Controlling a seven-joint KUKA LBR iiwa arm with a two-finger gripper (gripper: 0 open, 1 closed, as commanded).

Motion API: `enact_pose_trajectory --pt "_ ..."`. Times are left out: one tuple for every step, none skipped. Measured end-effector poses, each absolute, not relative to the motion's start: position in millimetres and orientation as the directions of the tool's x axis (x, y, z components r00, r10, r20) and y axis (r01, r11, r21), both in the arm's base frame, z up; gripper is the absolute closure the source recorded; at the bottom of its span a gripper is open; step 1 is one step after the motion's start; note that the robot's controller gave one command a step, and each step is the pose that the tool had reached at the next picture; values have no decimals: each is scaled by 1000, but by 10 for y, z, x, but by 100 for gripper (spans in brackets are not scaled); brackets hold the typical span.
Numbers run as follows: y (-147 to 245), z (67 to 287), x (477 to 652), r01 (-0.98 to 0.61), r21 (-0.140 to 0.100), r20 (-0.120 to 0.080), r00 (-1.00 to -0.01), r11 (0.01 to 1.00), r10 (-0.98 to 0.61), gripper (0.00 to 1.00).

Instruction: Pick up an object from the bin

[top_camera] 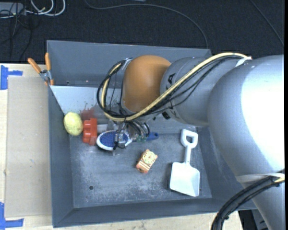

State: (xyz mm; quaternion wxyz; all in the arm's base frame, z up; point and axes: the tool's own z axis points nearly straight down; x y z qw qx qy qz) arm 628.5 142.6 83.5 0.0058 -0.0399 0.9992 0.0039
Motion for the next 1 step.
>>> enact_pose_trajectory --pt "1427 934 6285 -79 8 -12 -997 997 -79 100"
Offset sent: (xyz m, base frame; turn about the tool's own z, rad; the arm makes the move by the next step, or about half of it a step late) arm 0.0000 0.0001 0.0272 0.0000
